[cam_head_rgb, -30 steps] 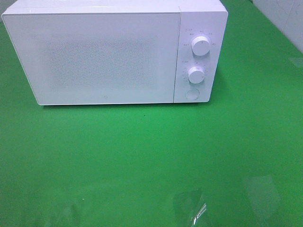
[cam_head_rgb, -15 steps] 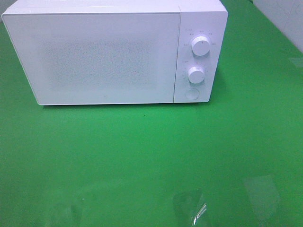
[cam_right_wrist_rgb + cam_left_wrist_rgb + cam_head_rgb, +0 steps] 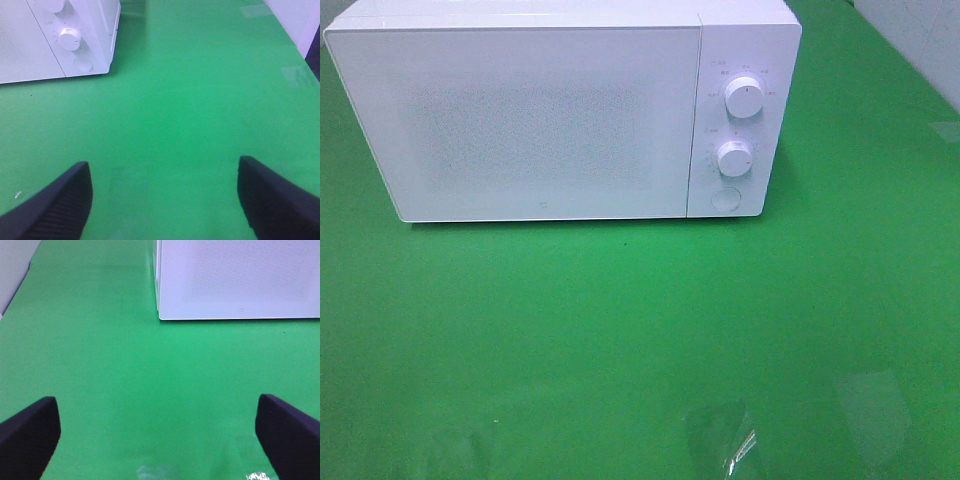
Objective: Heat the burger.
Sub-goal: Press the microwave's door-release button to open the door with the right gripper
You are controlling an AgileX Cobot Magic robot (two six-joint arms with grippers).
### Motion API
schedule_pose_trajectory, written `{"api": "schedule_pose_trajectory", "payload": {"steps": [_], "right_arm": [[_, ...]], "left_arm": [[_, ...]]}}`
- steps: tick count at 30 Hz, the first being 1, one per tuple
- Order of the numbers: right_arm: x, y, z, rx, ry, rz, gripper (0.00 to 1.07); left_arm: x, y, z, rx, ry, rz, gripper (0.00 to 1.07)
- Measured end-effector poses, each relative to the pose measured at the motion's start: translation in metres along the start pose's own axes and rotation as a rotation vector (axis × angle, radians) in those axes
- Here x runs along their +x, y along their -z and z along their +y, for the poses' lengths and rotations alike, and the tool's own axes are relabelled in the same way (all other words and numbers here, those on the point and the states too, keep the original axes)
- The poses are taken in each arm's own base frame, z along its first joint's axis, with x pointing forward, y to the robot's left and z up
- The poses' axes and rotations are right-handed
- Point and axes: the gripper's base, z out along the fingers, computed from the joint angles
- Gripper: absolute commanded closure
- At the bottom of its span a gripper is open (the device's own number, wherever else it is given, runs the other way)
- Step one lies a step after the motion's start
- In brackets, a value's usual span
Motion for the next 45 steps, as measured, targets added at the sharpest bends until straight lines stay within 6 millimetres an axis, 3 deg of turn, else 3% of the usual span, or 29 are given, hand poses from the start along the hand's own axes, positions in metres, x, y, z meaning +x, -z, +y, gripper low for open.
{"api": "schedule_pose_trajectory", "payload": {"steps": [21,29,35,40,45], "right_arm": [[0.000,0.000,0.000,0.000,0.003,0.000,0.31],[-0.016,0.001,0.001,-0.004,0.003,-0.039,0.31],[-0.037,-0.014,0.004,-0.015,0.008,-0.104,0.31],[-0.044,-0.023,0.005,-0.017,0.010,-0.106,0.31],[-0.057,-0.043,0.008,-0.021,0.014,-0.099,0.32]], "left_arm": [[0.000,0.000,0.000,0.000,0.000,0.000,0.09],[0.000,0.000,0.000,0.000,0.000,0.000,0.09],[0.000,0.000,0.000,0.000,0.000,0.000,0.09],[0.000,0.000,0.000,0.000,0.000,0.000,0.09],[0.000,0.000,0.000,0.000,0.000,0.000,0.09]]}}
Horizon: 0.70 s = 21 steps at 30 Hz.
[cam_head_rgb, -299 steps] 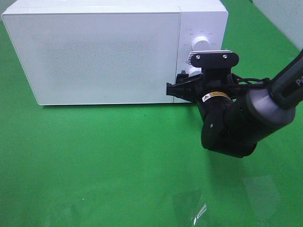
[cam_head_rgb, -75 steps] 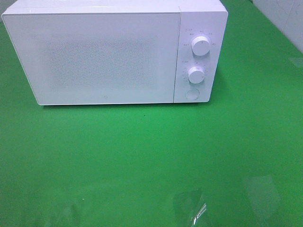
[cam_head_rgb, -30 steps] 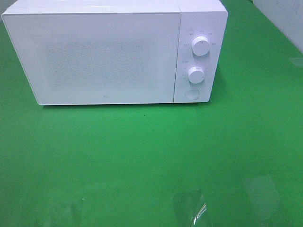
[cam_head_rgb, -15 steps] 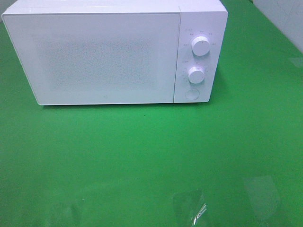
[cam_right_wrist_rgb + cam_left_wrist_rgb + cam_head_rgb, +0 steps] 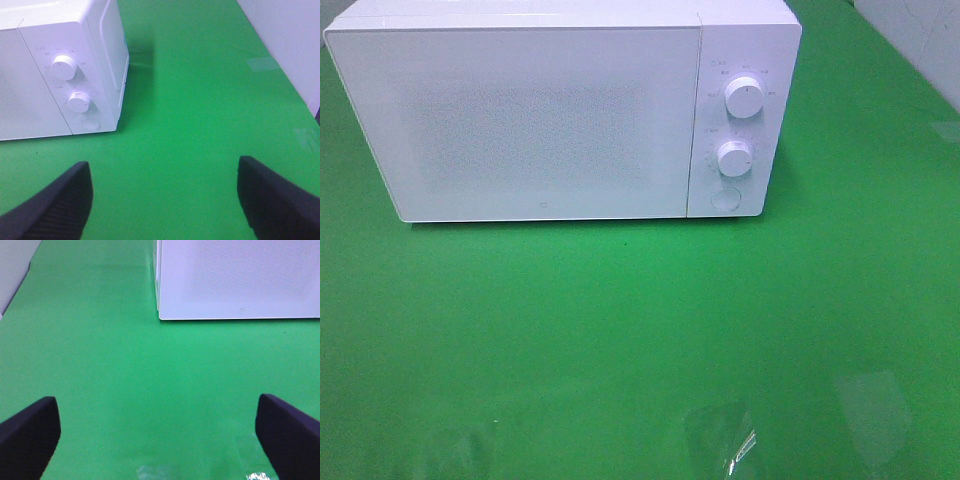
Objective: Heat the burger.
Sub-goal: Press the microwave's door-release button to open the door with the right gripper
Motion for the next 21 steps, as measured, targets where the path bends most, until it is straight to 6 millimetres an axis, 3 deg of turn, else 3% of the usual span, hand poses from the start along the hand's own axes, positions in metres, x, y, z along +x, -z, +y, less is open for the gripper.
{"api": "schedule_pose_trajectory", "payload": {"steps": [19,21], "right_arm": [[-0.019,-0.092,0.006,-0.020,0.009,0.024,0.32],[-0.016,-0.113,0.007,-0.022,-0.015,0.049,0.32]], "left_arm": [[0.000,0.000,0.000,0.000,0.000,0.000,0.09],[0.000,0.000,0.000,0.000,0.000,0.000,0.09]]}}
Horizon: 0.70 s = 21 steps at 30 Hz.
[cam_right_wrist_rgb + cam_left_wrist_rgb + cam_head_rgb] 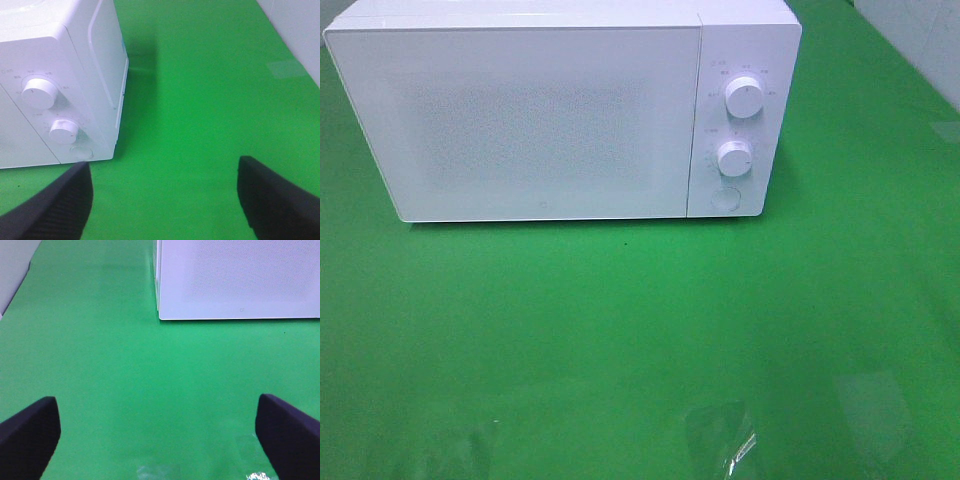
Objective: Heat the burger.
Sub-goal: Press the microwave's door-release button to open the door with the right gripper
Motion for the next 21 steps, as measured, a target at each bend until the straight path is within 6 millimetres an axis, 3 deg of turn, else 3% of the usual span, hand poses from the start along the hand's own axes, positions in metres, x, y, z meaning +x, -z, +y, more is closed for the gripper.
{"api": "schedule_pose_trajectory", "payload": {"steps": [3,15,21], "right_arm": [[0.001,-0.005,0.000,-0.001,-0.004,0.004,0.32],[0.006,-0.071,0.002,-0.030,-0.013,-0.081,0.32],[0.013,-0.092,0.003,-0.040,-0.015,-0.116,0.32]], "left_arm": [[0.000,0.000,0.000,0.000,0.000,0.000,0.09],[0.000,0.000,0.000,0.000,0.000,0.000,0.09],[0.000,0.000,0.000,0.000,0.000,0.000,0.09]]}}
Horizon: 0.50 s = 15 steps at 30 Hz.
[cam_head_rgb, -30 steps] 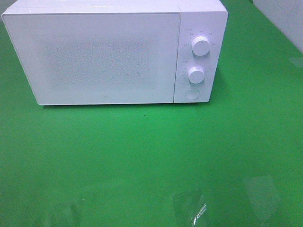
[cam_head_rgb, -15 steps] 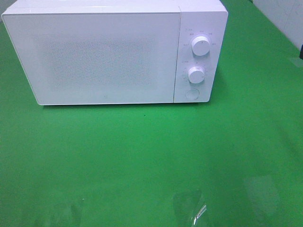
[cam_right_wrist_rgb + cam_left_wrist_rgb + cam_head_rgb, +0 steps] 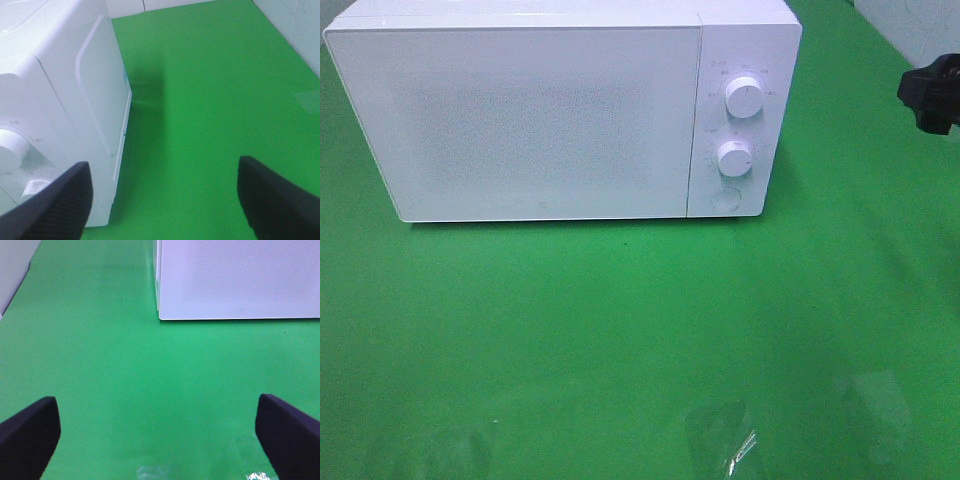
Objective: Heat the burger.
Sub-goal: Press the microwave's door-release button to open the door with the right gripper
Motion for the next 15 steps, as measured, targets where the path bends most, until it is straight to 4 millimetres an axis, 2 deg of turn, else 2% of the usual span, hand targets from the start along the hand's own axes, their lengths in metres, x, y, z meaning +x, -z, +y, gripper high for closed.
{"api": "schedule_pose_trajectory", "payload": {"steps": [3,9,12,15], "right_arm": [[0.013,-0.010,-0.001,-0.012,-0.002,-0.062,0.32],[0.036,-0.012,-0.001,0.016,-0.005,-0.111,0.32],[0.052,-0.013,0.007,0.034,0.036,-0.125,0.32],[0.058,-0.013,0.013,0.038,0.052,-0.132,0.32]], "left_arm": [[0.000,0.000,0.000,0.000,0.000,0.000,0.09],[0.000,0.000,0.000,0.000,0.000,0.000,0.09],[0.000,0.000,0.000,0.000,0.000,0.000,0.09],[0.000,0.000,0.000,0.000,0.000,0.000,0.09]]}}
